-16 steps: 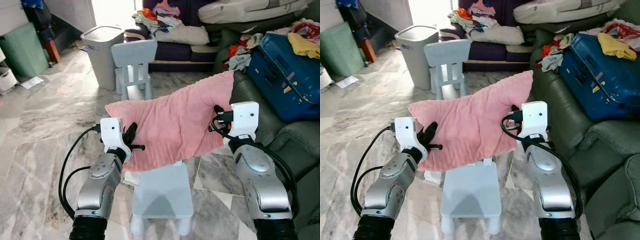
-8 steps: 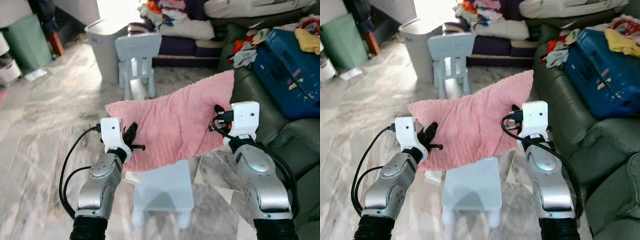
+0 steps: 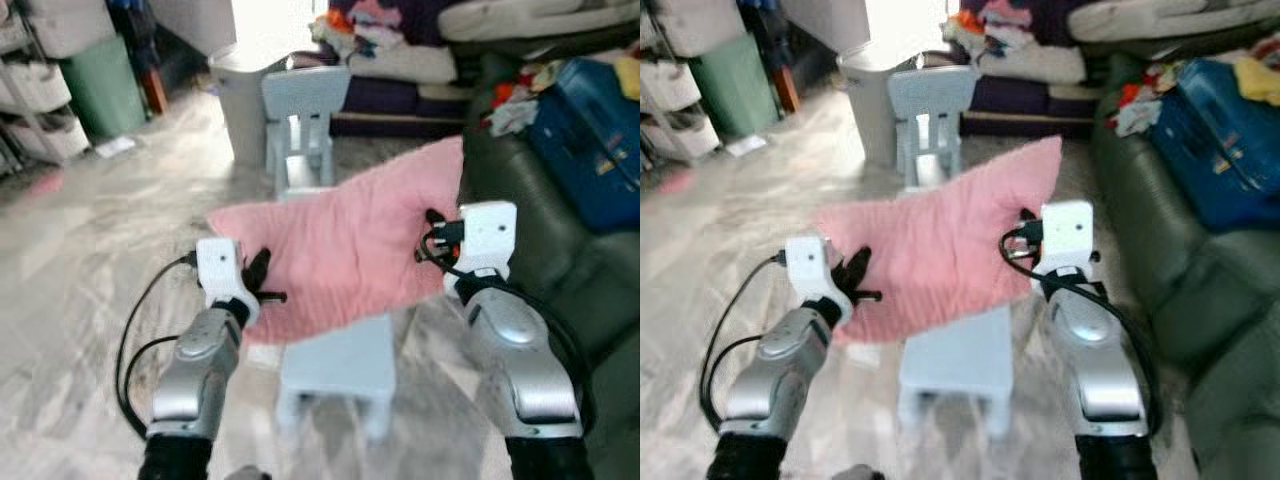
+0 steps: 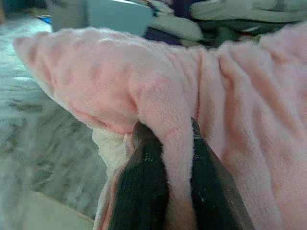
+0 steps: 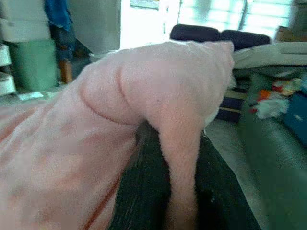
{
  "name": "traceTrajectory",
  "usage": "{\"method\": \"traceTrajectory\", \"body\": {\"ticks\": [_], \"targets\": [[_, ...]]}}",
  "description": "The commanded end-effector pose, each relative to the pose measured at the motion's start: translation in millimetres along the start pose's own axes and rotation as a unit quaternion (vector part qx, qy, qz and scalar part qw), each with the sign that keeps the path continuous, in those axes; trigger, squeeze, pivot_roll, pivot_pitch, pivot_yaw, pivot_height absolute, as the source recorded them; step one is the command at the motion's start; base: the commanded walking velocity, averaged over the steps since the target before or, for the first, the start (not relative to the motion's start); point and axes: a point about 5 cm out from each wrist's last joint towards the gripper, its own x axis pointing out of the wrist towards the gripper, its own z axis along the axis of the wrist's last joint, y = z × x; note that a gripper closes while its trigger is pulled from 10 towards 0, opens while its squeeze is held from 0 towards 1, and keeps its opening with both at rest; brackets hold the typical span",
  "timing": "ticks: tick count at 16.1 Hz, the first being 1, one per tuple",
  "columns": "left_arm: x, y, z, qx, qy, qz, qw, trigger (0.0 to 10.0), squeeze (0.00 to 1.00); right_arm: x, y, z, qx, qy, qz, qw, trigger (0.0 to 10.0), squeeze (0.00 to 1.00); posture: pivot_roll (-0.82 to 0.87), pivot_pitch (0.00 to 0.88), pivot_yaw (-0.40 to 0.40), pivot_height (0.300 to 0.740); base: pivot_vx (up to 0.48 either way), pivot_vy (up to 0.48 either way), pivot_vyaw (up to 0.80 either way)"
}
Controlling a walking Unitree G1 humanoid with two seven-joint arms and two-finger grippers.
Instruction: Move the pillow to the sofa
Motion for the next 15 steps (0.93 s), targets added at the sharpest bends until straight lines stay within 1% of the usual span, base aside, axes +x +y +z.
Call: {"method": "traceTrajectory", "body": {"ticks": [1, 12, 15], "targets": [[1.8, -2.3, 8.3, 0.010, -0.012, -0.007, 1.000, 10.0, 0.00, 1.3, 2.7, 9.2, 0.004, -0.021, 0.003, 1.000, 10.0, 0.00, -0.13, 0.000, 0.004, 0.740, -0.285, 0.000, 0.00], [2.4, -3.4, 8.2, 0.010, -0.010, -0.009, 1.000, 10.0, 0.00, 1.5, 1.9, 9.6, 0.003, -0.020, 0.002, 1.000, 10.0, 0.00, -0.13, 0.000, 0.005, 0.740, -0.279, 0.000, 0.00], [2.0, -1.8, 9.0, 0.010, -0.017, -0.009, 1.000, 10.0, 0.00, 1.7, 1.9, 9.7, 0.003, -0.020, 0.002, 1.000, 10.0, 0.00, -0.13, 0.000, 0.006, 0.740, 0.000, 0.000, 0.00]]}}
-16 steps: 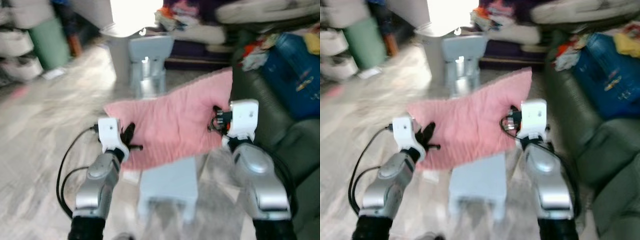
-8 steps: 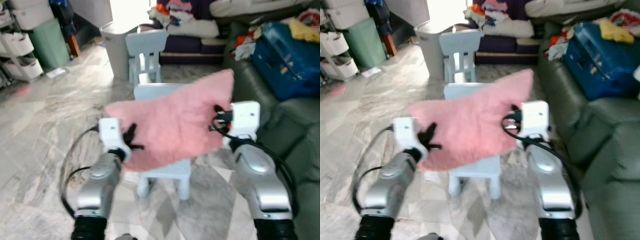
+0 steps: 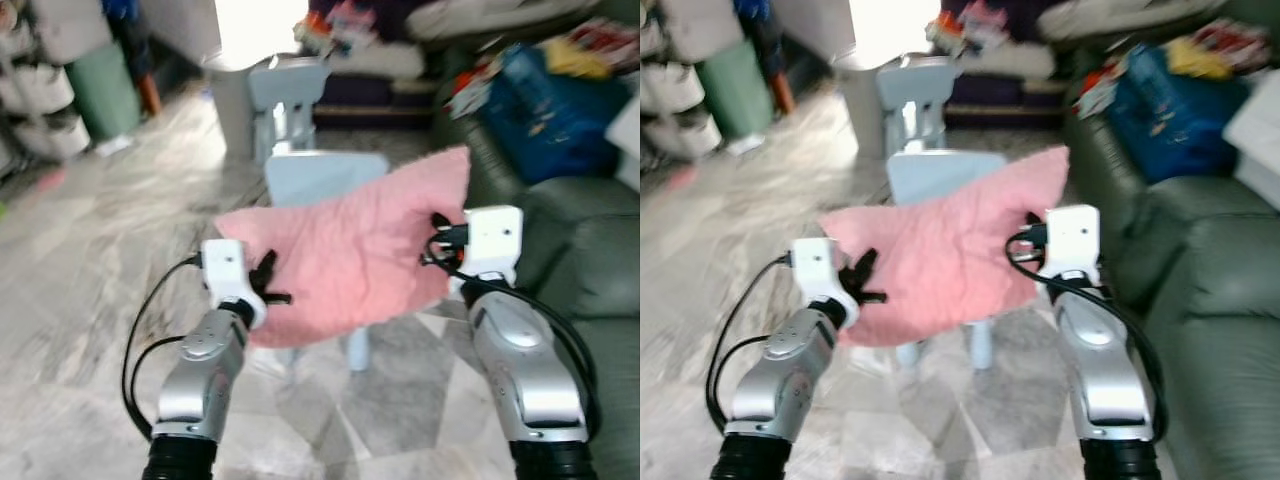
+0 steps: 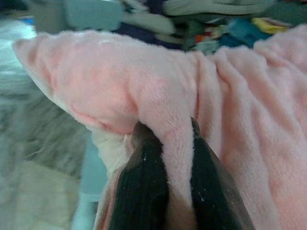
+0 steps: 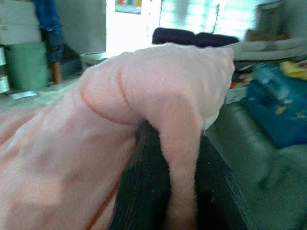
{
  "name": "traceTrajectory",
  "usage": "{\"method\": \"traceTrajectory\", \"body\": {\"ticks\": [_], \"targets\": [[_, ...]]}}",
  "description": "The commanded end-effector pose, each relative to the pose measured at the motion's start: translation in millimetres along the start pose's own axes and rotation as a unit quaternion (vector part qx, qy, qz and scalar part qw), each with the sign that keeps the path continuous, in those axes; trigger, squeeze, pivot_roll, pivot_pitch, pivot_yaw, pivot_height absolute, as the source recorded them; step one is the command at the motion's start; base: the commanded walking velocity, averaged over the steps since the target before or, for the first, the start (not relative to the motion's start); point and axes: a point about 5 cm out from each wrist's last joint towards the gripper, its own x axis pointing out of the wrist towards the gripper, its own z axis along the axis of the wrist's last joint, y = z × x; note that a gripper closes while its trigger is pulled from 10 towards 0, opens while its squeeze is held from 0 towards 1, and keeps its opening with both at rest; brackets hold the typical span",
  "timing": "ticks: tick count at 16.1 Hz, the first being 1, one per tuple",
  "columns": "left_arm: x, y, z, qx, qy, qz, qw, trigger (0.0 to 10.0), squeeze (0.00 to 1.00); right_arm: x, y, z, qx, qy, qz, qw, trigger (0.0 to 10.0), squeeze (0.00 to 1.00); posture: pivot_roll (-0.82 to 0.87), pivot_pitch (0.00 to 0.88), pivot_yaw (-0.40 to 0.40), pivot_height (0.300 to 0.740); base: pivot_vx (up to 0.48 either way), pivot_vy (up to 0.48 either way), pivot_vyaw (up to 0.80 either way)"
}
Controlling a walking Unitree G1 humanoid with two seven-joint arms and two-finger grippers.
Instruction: Move the pillow to the sofa
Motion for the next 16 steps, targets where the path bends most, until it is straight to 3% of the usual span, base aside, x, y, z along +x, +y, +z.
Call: {"method": "traceTrajectory", "body": {"ticks": [1, 5, 11, 13, 16], "targets": [[0.5, 2.9, 8, 0.005, -0.018, 0.000, 1.000, 10.0, 0.00, 2.1, 5.2, 9, 0.006, -0.019, 0.006, 1.000, 10.0, 0.00, -0.13, 0.000, 0.005, 0.740, 0.000, 0.000, 0.00], [0.4, 4.2, 10, 0.003, -0.023, -0.001, 1.000, 10.0, 0.00, 2.0, 5.6, 8, 0.008, -0.016, 0.006, 1.000, 10.0, 0.00, -0.13, 0.000, 0.006, 0.740, 0.000, 0.000, -0.14], [1.9, 8.6, 15, 0.015, -0.035, -0.010, 0.999, 10.0, 0.00, 1.9, 6.0, 8, 0.008, -0.015, 0.005, 1.000, 10.0, 0.00, -0.13, 0.000, 0.009, 0.740, 0.000, 0.000, -0.80], [2.8, 13.7, 22, 0.042, -0.064, -0.009, 0.997, 10.0, 0.00, 2.1, 6.6, 8, 0.009, -0.015, 0.006, 1.000, 10.0, 0.00, -0.13, 0.000, 0.010, 0.740, 0.000, 0.000, -0.80], [2.8, 18.8, 20, 0.026, -0.052, 0.004, 0.998, 10.0, 0.00, 2.1, 7.4, 7, 0.010, -0.015, 0.006, 1.000, 10.0, 0.00, -0.13, 0.000, 0.013, 0.740, 0.000, 0.000, -0.80]]}}
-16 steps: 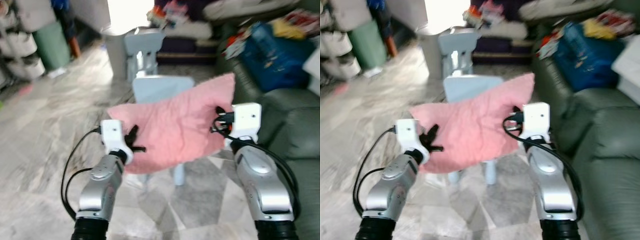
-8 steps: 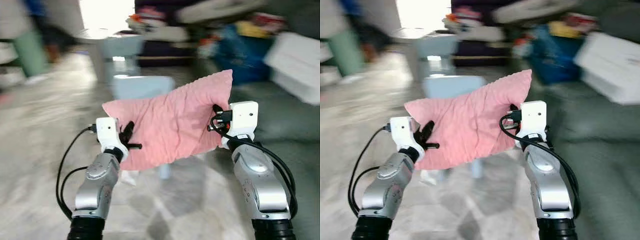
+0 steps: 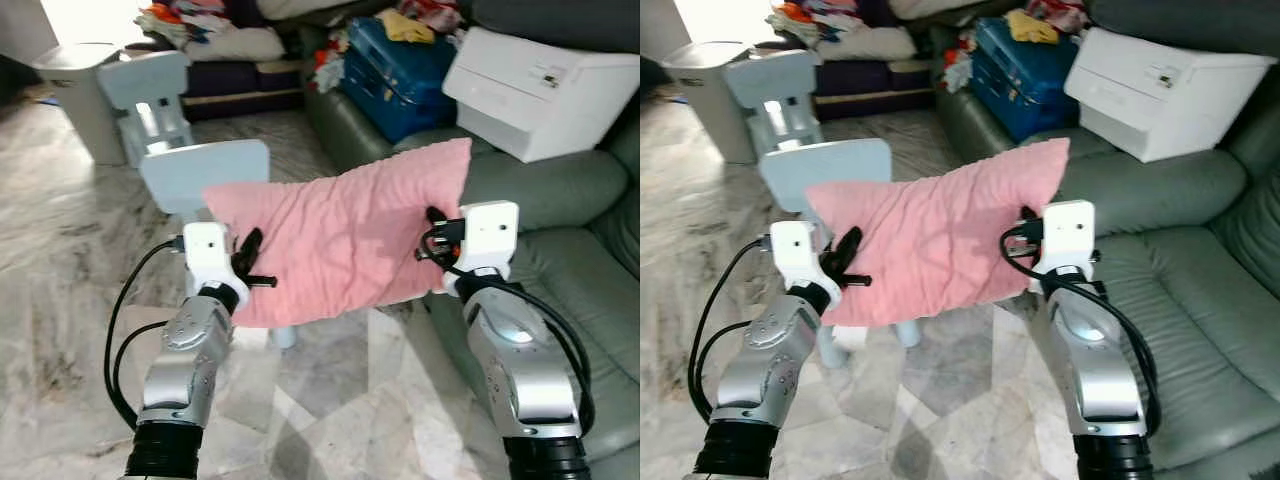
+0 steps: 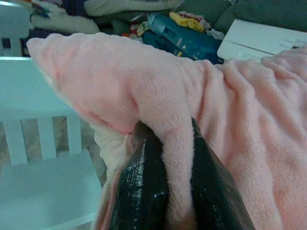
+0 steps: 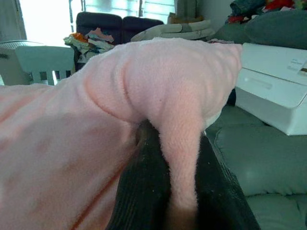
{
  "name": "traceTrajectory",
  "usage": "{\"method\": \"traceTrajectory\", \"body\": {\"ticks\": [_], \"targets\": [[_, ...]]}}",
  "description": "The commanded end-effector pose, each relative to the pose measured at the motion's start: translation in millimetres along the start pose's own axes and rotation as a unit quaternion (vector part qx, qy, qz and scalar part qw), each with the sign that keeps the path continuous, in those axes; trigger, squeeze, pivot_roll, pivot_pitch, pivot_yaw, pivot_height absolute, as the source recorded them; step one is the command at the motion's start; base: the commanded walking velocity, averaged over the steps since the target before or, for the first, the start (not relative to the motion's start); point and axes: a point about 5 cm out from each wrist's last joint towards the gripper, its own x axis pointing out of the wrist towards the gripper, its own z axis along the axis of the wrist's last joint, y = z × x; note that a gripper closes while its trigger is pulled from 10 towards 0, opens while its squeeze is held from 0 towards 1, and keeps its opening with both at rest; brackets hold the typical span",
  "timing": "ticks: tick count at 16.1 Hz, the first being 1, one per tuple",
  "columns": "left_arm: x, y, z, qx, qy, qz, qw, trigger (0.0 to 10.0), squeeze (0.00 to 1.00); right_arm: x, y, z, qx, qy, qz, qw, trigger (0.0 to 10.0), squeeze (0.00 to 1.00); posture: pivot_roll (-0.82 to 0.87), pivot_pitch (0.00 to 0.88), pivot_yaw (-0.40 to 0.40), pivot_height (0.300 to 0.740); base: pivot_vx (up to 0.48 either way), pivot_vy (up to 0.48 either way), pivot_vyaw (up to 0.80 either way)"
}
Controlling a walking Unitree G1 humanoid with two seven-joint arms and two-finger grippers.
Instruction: Move the pillow to the sofa
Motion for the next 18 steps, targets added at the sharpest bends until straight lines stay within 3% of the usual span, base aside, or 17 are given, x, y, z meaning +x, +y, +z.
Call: {"method": "traceTrajectory", "body": {"ticks": [1, 9, 18], "targets": [[2.0, -0.5, 3.2, 0.005, -0.004, -0.003, 1.000, 10.0, 0.00, 1.0, 0.5, 4.6, 0.001, -0.010, -0.001, 1.000, 10.0, 0.00, -0.13, 0.000, 0.013, 0.740, 0.000, 0.000, -0.80], [1.4, -0.4, 0.2, -0.008, 0.000, -0.013, 1.000, 10.0, 0.00, 1.3, 0.3, 5.5, 0.001, -0.012, 0.000, 1.000, 10.0, 0.00, -0.13, 0.000, 0.014, 0.740, 0.000, 0.000, -0.59], [-0.7, -4.4, -3.5, -0.013, 0.007, -0.021, 1.000, 10.0, 0.00, 0.7, 0.6, 5.1, 0.003, -0.011, 0.000, 1.000, 10.0, 0.00, -0.13, 0.000, 0.012, 0.740, 0.303, 0.000, -0.64]]}}
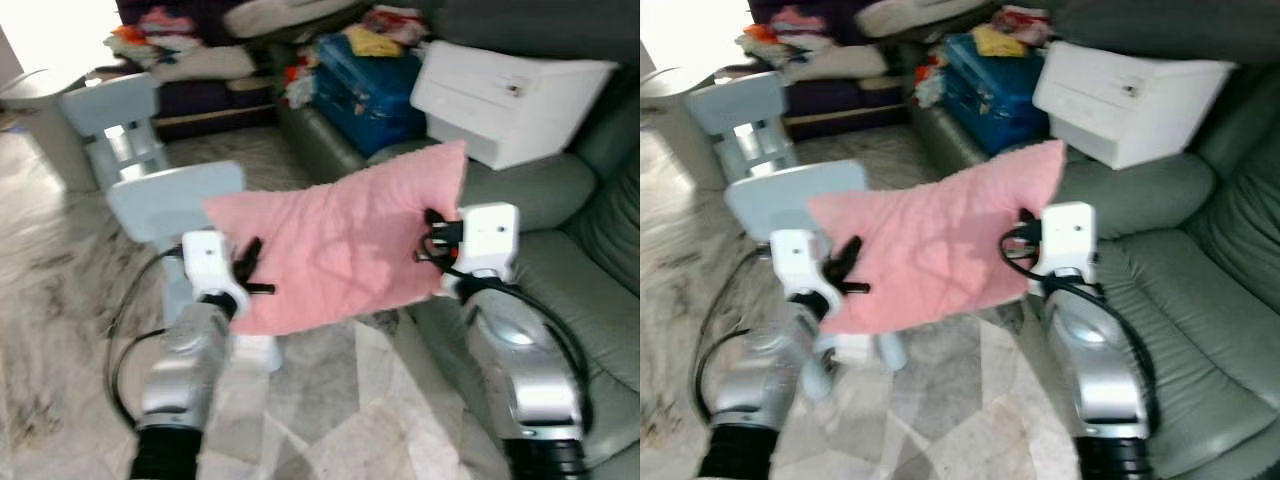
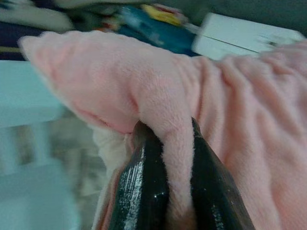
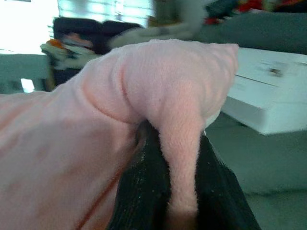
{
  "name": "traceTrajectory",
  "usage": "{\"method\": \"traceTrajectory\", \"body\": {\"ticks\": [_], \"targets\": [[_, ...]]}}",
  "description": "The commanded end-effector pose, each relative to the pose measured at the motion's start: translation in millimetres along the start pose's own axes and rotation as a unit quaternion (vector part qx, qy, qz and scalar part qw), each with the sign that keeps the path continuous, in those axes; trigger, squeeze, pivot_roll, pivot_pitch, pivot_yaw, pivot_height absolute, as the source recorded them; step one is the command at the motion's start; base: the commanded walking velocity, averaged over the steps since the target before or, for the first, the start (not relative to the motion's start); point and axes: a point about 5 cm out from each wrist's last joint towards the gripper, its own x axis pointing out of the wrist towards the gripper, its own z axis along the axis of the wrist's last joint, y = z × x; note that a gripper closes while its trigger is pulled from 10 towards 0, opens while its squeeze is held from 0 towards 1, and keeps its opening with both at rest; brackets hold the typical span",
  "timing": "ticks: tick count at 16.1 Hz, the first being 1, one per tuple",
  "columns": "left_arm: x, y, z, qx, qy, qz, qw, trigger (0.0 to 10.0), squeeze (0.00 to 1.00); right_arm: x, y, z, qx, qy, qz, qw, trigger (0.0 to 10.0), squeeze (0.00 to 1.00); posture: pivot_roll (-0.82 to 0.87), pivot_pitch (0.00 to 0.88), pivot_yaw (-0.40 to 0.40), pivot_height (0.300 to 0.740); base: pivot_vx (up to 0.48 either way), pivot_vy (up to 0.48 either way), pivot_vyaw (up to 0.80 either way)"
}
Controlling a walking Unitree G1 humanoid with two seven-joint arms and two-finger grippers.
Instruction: Move the pillow to the sofa
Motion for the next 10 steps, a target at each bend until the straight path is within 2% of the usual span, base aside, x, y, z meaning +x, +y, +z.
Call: {"method": "traceTrajectory", "body": {"ticks": [1, 10], "targets": [[-1.2, 5.1, 6.1, 0.004, -0.008, 0.001, 1.000, 10.0, 0.00, 2.0, 7.2, 7.4, 0.007, -0.016, 0.010, 1.000, 10.0, 0.00, -0.13, 0.000, 0.012, 0.740, 0.364, 0.000, -0.80], [-1.6, 3.6, 4.4, 0.002, -0.004, -0.002, 1.000, 10.0, 0.00, 1.6, 7.5, 7.5, 0.008, -0.016, 0.009, 1.000, 10.0, 0.00, -0.13, 0.000, 0.011, 0.740, 0.364, 0.000, -0.78]]}}
